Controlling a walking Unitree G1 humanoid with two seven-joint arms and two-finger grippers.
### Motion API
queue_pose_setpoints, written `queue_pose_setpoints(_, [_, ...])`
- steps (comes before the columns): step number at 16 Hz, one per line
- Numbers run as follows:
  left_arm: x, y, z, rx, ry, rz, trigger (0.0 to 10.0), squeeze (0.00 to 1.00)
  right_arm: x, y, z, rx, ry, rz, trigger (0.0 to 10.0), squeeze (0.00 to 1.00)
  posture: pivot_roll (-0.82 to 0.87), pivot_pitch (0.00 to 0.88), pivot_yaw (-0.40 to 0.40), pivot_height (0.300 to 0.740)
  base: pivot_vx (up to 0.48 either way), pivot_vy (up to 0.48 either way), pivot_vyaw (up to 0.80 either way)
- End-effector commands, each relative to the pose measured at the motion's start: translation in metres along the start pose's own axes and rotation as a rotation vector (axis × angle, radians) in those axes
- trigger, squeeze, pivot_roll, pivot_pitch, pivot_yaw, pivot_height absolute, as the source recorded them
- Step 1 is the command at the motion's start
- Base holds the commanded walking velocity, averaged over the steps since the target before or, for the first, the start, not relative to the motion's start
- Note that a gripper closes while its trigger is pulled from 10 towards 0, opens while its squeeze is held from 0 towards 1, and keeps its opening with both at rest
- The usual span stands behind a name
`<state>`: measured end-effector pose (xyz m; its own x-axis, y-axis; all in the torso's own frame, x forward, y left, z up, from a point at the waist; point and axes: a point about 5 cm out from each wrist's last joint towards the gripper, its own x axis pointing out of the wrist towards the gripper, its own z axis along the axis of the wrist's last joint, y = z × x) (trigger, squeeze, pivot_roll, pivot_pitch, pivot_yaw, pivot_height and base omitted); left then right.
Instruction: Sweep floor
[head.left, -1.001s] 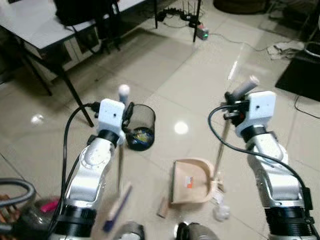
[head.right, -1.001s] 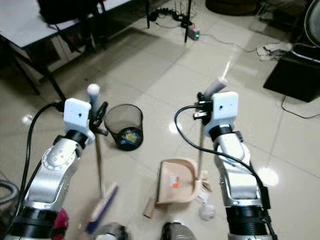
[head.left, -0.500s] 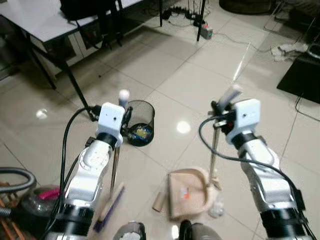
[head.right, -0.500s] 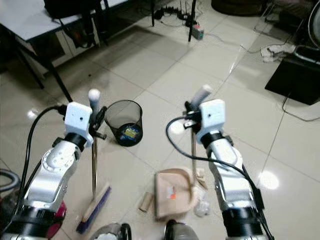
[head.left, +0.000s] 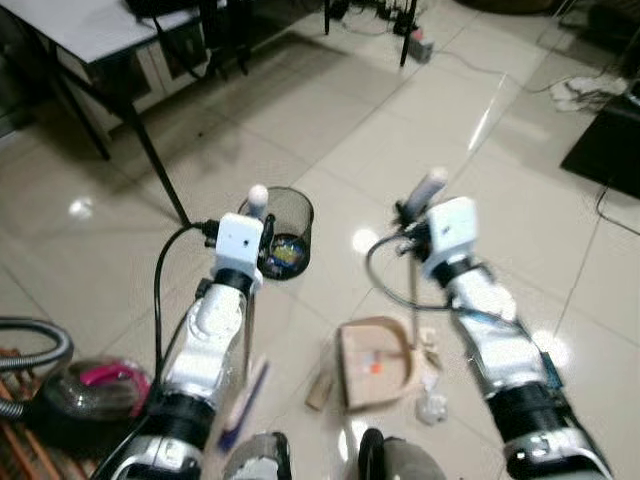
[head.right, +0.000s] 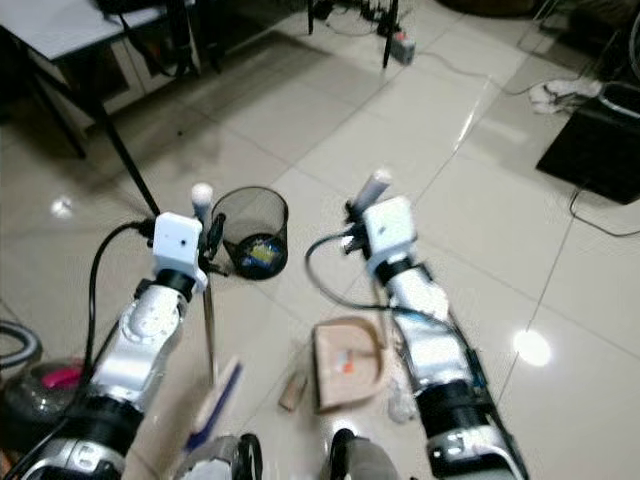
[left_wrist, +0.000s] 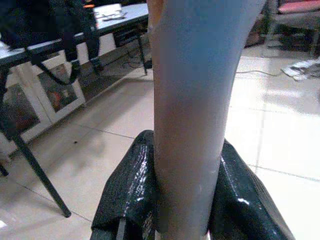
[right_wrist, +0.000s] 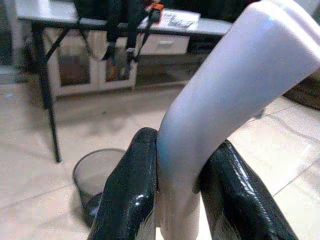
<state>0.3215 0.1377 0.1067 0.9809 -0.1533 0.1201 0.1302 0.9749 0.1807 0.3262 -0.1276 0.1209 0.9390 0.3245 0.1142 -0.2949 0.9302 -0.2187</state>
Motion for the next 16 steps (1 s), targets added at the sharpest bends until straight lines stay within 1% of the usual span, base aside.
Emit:
queue_pose_setpoints(1, [0.005, 0.005, 0.005, 0.007, -0.050, 0.064, 10.0, 0.00, 0.004, 0.002, 0.002, -0.053, -0.026, 0.000, 10.0, 0.00, -0.02, 0.288, 0.001, 0.740, 0.000, 0.000, 0.00])
queue_pose_setpoints(4, [0.008, 0.000, 0.006, 0.020, -0.099, 0.084, 10.0, 0.00, 0.010, 0.010, 0.006, -0.077, -0.060, -0.028, 10.0, 0.00, -0.03, 0.311, -0.007, 0.740, 0.000, 0.000, 0.00])
queue_pose_setpoints(5, [0.008, -0.001, 0.006, 0.014, -0.118, 0.095, 10.0, 0.00, 0.012, 0.013, 0.009, -0.076, -0.079, -0.030, 10.0, 0.00, -0.03, 0.325, -0.010, 0.740, 0.000, 0.000, 0.00])
queue_pose_setpoints(6, [0.008, -0.007, 0.006, -0.009, -0.143, 0.090, 10.0, 0.00, 0.013, 0.017, 0.015, -0.078, -0.116, -0.019, 10.0, 0.00, -0.04, 0.343, -0.011, 0.740, 0.000, 0.000, 0.00])
queue_pose_setpoints(7, [0.007, -0.009, 0.006, -0.015, -0.150, 0.085, 10.0, 0.00, 0.012, 0.018, 0.015, -0.080, -0.126, -0.015, 10.0, 0.00, -0.04, 0.343, -0.011, 0.740, 0.000, 0.000, 0.00])
queue_pose_setpoints(8, [0.007, -0.014, 0.004, -0.019, -0.145, 0.068, 10.0, 0.00, 0.011, 0.021, 0.013, -0.073, -0.120, -0.009, 10.0, 0.00, -0.04, 0.348, -0.009, 0.740, 0.000, 0.000, 0.00])
queue_pose_setpoints(10, [0.000, -0.038, -0.007, -0.025, -0.107, -0.061, 10.0, 0.00, 0.005, 0.039, 0.002, -0.072, -0.090, 0.052, 10.0, 0.00, -0.04, 0.354, -0.003, 0.740, 0.000, 0.000, 0.00])
queue_pose_setpoints(12, [-0.005, -0.050, -0.009, 0.005, -0.115, -0.126, 10.0, 0.00, 0.002, 0.047, 0.001, -0.078, -0.095, 0.079, 10.0, 0.00, -0.05, 0.355, -0.002, 0.740, 0.000, 0.000, 0.00])
queue_pose_setpoints(13, [-0.005, -0.053, -0.010, 0.013, -0.120, -0.137, 10.0, 0.00, 0.002, 0.052, 0.001, -0.079, -0.100, 0.095, 10.0, 0.00, -0.05, 0.353, -0.002, 0.740, 0.000, 0.000, 0.00])
queue_pose_setpoints(14, [-0.004, -0.053, -0.009, -0.001, -0.120, -0.123, 10.0, 0.00, 0.002, 0.055, 0.001, -0.073, -0.100, 0.105, 10.0, 0.00, -0.05, 0.350, -0.004, 0.740, 0.000, 0.000, 0.00])
queue_pose_setpoints(15, [0.000, -0.054, -0.007, -0.048, -0.119, -0.083, 10.0, 0.00, 0.003, 0.062, 0.000, -0.049, -0.097, 0.114, 10.0, 0.00, -0.04, 0.343, -0.006, 0.740, 0.000, 0.000, 0.00])
queue_pose_setpoints(16, [0.003, -0.053, -0.005, -0.087, -0.113, -0.050, 10.0, 0.00, 0.003, 0.066, 0.000, -0.029, -0.090, 0.111, 10.0, 0.00, -0.04, 0.339, -0.007, 0.740, 0.000, 0.000, 0.00])
